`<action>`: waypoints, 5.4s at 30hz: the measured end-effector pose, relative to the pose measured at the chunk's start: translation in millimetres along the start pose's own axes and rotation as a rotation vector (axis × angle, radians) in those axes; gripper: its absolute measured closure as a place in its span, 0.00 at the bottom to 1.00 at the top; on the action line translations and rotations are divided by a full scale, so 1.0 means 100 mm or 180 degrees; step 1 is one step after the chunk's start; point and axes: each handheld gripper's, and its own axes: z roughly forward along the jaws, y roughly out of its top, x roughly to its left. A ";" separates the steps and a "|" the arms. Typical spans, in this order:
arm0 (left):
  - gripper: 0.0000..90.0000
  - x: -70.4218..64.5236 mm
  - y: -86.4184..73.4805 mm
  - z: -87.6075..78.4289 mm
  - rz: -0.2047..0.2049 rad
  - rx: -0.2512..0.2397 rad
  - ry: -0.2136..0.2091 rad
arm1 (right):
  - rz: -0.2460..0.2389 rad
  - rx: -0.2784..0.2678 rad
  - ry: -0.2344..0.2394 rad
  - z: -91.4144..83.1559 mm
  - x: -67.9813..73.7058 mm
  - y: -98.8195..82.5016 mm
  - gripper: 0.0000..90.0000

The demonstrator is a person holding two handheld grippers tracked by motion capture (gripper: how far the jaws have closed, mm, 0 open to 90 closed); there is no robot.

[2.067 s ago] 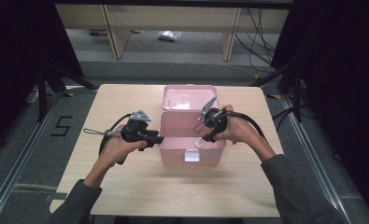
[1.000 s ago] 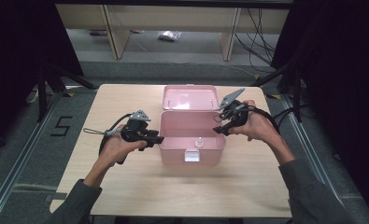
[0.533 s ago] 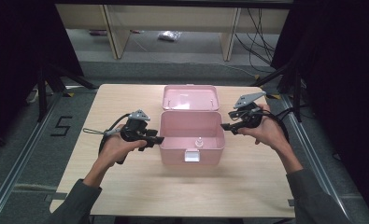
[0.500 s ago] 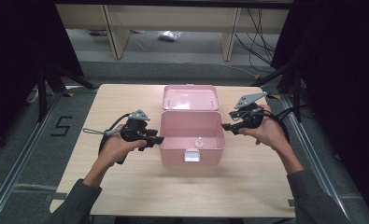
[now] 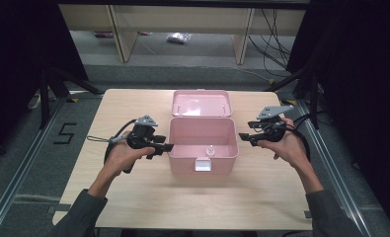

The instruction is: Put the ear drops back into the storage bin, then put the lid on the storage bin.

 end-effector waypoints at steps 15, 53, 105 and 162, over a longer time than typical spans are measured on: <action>0.66 0.00 0.00 0.02 0.0051 0.0045 -0.0036 | 0.0306 -0.0050 -0.0076 0.14 -0.14 -0.11 0.44; 0.65 0.27 0.26 0.22 0.0015 0.0176 0.0179 | 0.0619 -0.0179 -0.0380 0.55 -0.52 0.29 0.46; 0.70 0.45 0.47 0.50 0.0021 0.0308 0.0391 | 0.1179 0.0087 -0.0573 1.03 -0.85 0.66 0.65; 0.71 0.46 0.43 0.53 -0.0021 0.0191 0.0346 | 0.1499 0.0417 -0.1188 1.50 -0.71 0.90 0.91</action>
